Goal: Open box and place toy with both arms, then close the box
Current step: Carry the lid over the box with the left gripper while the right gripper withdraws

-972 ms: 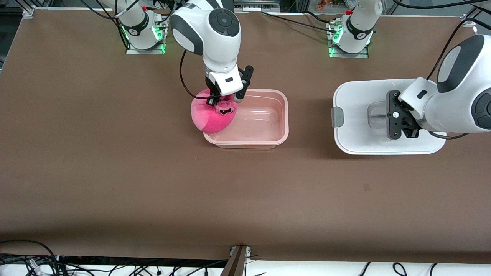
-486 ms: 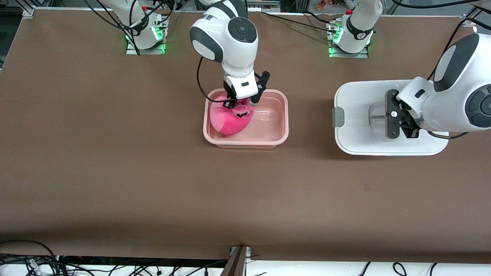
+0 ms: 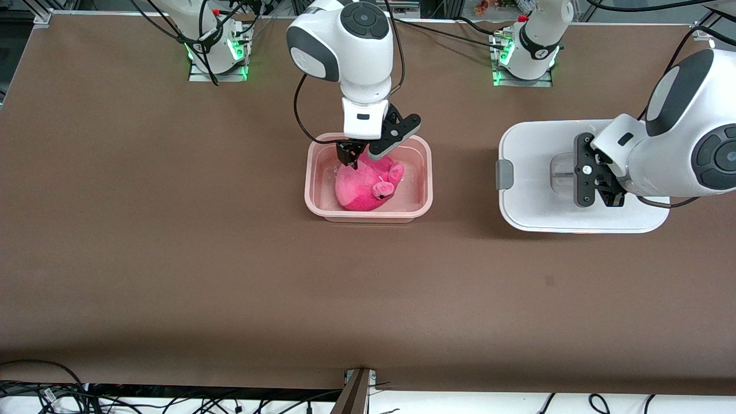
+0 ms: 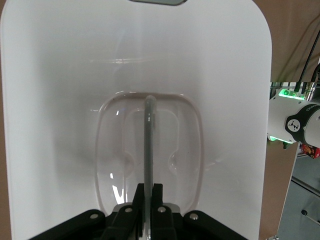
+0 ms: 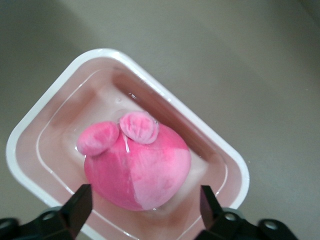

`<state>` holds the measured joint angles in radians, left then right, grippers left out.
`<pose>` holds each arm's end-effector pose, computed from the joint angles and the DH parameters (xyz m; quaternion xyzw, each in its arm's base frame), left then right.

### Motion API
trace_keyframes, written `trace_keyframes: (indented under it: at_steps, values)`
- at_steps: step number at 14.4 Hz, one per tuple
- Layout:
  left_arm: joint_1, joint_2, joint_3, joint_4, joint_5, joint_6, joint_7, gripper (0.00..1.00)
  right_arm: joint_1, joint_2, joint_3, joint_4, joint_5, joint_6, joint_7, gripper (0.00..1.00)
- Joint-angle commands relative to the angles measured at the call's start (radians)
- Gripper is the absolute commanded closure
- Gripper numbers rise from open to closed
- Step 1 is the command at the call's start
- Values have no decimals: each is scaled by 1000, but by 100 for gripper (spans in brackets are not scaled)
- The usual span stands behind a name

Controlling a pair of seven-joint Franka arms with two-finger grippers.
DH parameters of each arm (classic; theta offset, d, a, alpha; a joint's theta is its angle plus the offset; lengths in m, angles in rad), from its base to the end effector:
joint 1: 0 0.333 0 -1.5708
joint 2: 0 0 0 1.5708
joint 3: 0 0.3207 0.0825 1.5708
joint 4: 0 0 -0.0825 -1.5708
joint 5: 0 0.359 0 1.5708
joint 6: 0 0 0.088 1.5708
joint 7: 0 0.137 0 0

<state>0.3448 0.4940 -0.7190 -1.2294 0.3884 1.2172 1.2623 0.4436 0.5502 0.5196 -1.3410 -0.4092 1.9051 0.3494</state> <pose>0.5947 -0.0710 0.4894 0.6909 -0.6949 -0.1907 0.0575 0.4840 0.4989 0.4288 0.9437 0.3214 0.0735 0.0266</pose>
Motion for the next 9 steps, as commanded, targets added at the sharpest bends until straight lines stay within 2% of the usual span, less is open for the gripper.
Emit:
trace_keyframes:
  at_steps: [1,4,7,9]
  values:
    - [-10,3,-48,22,21,-13,19,100,-84,-15,0,13,42,-27,26,0]
    - [-24,9,-138,22,24,-10,13,100,-166,-39,-30,16,81,-158,26,0]
    - [-114,17,-143,22,17,66,3,100,-264,-88,-35,14,150,-221,23,0]
    - [-159,46,-142,21,-35,137,-8,100,-301,-92,-33,16,162,-230,19,0]
